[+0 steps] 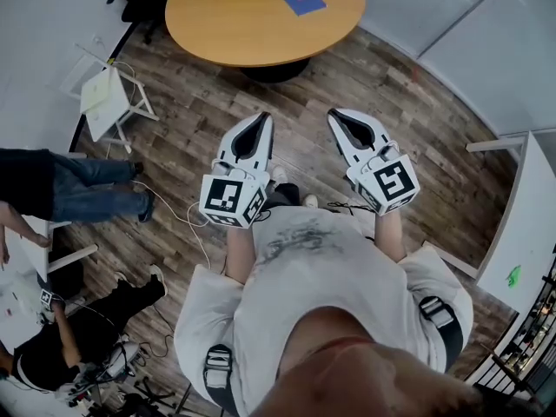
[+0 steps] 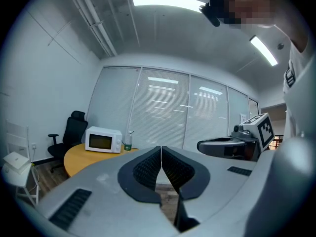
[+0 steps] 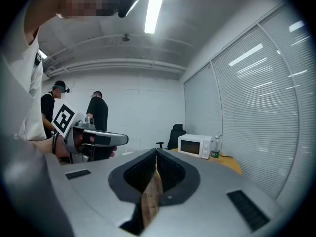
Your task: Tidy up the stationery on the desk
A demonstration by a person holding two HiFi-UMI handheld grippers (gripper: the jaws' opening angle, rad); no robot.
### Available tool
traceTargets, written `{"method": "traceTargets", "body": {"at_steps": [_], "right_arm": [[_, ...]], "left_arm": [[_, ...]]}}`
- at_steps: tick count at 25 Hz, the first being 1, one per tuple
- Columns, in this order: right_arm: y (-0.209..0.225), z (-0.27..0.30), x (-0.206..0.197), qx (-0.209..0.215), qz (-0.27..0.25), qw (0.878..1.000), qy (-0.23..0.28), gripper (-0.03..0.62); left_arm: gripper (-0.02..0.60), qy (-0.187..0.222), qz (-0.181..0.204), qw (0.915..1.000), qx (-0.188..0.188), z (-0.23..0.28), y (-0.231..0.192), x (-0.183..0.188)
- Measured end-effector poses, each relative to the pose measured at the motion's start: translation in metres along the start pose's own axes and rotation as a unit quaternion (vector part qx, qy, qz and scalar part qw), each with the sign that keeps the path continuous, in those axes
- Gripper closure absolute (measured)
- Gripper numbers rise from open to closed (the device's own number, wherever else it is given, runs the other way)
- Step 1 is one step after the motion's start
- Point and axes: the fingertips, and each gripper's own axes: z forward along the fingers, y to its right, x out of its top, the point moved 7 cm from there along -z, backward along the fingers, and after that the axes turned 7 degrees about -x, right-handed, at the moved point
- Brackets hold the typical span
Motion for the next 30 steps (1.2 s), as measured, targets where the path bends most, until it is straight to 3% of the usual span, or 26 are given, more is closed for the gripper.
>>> {"method": "traceTargets", "body": {"at_steps": [11,22,30], "right_arm": [[-0.003,0.088,0.025,-0.057,-0.021,0.998,-0.015,0.531],[0.020,0.131,0.025,-0.104,-0.022,0.994,-0.036,0.531],[0.066,0.172,0.017,-0.098,-0.012,0.995,-0.031,0.531]], "left_arm": [[0.568,0.013,-0.021,0.9988,-0.042,0.031,-0.107,0.019],[0.568,0.020,-0.035,0.9969,-0.068,0.071,-0.159,0.026],[0.568,0.003,-0.031,0.9975,-0.064,0.123,-0.184,0.025]]}}
